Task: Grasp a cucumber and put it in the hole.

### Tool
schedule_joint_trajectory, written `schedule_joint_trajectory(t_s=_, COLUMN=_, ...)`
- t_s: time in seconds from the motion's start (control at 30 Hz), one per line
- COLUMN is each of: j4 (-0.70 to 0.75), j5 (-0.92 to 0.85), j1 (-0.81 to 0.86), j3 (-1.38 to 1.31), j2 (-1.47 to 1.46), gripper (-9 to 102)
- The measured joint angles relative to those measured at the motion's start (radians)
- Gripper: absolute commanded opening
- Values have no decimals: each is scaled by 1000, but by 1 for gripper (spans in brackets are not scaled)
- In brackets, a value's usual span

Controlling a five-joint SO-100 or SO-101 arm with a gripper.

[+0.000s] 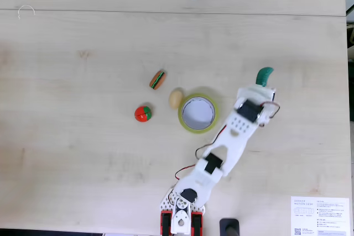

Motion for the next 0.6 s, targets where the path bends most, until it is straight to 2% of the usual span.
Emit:
schedule_joint_trajectory(t_s=0.23, j4=5, j5=44, j1=-64, j3=21, j2=173, gripper=8)
schedule_joint_trajectory(t_s=0.6, j4=6, j5=166, j1=-345, j3=451, j2=520, gripper=9)
